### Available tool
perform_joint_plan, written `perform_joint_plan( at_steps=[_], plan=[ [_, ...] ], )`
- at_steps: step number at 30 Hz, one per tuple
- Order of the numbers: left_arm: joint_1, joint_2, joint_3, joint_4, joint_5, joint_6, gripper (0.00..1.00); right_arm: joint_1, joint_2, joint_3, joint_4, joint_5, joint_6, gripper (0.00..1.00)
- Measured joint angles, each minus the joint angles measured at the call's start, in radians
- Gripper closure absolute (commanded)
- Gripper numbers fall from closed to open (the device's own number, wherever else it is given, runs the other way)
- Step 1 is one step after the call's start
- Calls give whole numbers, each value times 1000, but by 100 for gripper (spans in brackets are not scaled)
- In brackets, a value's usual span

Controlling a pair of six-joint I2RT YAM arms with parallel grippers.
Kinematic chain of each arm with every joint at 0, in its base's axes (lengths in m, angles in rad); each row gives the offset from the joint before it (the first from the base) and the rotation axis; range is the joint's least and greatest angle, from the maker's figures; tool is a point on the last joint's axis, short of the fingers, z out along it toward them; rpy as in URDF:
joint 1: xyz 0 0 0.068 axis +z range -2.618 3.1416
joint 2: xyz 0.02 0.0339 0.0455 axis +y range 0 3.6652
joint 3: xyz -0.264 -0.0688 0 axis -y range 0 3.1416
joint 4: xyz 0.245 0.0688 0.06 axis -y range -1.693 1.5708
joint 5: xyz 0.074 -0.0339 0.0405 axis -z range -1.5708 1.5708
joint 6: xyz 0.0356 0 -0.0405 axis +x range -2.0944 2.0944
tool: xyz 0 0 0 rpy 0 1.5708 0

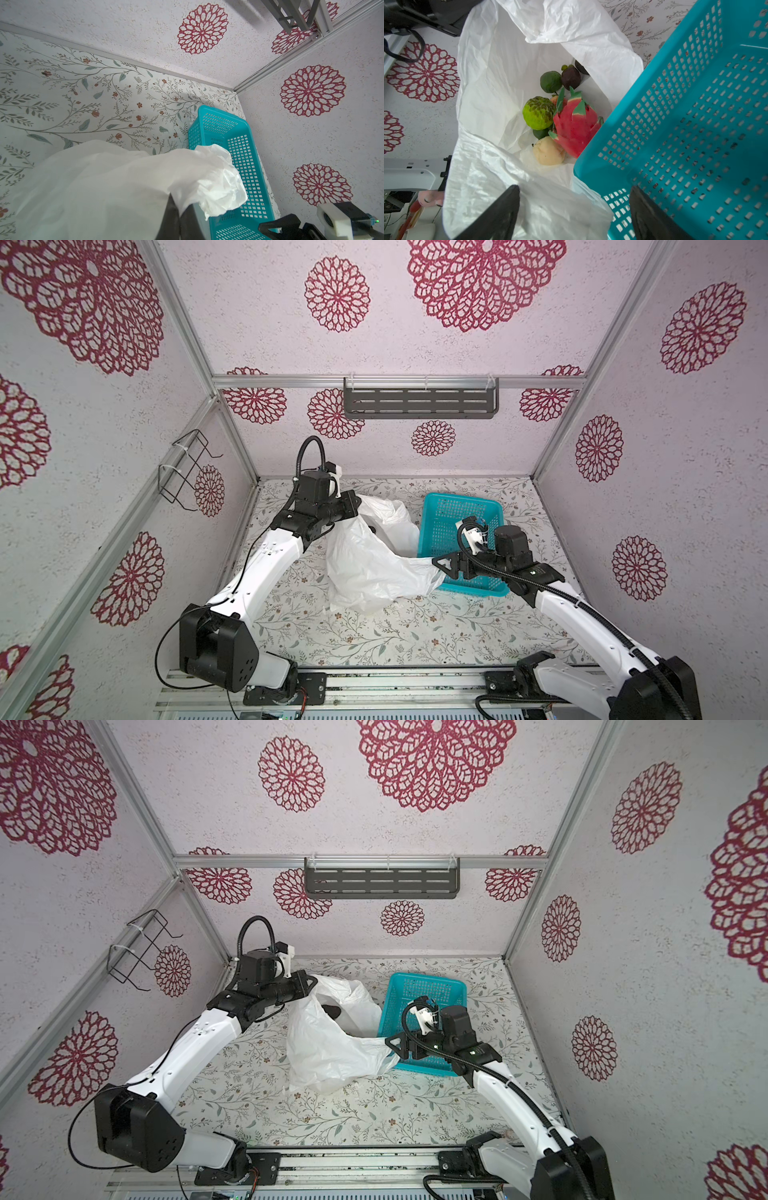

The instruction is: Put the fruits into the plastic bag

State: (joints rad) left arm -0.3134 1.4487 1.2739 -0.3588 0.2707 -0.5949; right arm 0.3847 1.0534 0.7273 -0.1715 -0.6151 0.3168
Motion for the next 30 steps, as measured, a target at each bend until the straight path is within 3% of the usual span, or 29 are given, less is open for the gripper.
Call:
perform_joint_plan(
  at_steps=[9,19,24,28,30],
  plan=[
    [2,13,0,-1,5,0,100,-1,-140,-53,-39,81,20,4],
    [2,31,0,2,14,0,100,-1,-156,-72,-52,117,26,9],
    [2,32,0,2,17,0,100,-1,-15,-75,43,114,53,23],
    [2,32,0,2,17,0,100,3,119,-72,162,112,108,45],
    [2,32,0,2,16,0,100,14,177,-45,190,113,127,64]
  ],
)
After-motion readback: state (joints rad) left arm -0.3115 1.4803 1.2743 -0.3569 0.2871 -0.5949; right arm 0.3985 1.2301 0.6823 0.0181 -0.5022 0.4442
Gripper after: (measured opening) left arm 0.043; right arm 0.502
